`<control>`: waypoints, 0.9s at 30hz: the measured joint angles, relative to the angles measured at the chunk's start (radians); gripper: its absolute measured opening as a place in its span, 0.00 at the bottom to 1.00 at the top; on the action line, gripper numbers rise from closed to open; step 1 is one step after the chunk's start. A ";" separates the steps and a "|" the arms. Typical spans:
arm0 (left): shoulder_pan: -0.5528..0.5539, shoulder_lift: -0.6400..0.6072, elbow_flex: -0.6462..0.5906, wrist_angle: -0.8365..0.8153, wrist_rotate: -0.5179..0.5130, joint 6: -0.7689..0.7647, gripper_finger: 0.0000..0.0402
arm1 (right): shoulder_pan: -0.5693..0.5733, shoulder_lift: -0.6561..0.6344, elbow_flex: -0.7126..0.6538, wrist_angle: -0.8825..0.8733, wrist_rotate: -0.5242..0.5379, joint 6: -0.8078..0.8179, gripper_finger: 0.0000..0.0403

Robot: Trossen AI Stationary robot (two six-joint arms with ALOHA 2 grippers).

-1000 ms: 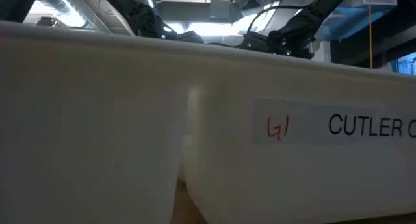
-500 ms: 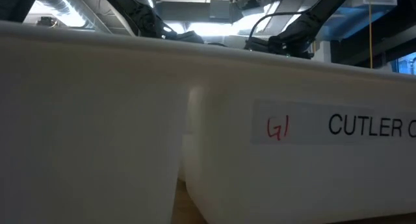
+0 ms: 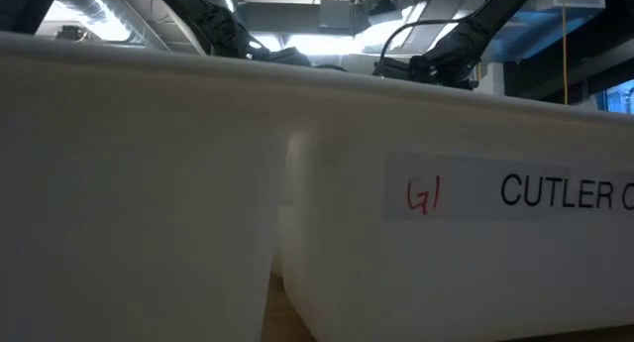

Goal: Sort silverware
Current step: Put the green spoon into the white silverware tray

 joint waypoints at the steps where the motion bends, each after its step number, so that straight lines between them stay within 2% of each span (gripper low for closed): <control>1: 0.000 0.000 0.000 0.000 0.000 0.000 0.01 | 0.000 0.000 0.000 0.001 0.001 0.008 0.30; 11: 0.000 0.000 0.000 0.000 0.000 0.000 0.01 | 0.000 0.022 0.002 0.034 -0.020 0.059 0.44; 15: 0.000 0.000 0.000 -0.001 0.000 0.000 0.01 | 0.001 0.073 0.005 0.038 -0.064 0.018 0.45; 22: 0.000 0.000 0.000 0.000 0.000 0.000 0.01 | 0.000 0.094 0.005 0.044 -0.062 0.001 0.38; 27: 0.000 0.000 0.000 0.008 0.000 0.000 0.01 | 0.000 0.096 0.005 0.032 -0.077 0.005 0.24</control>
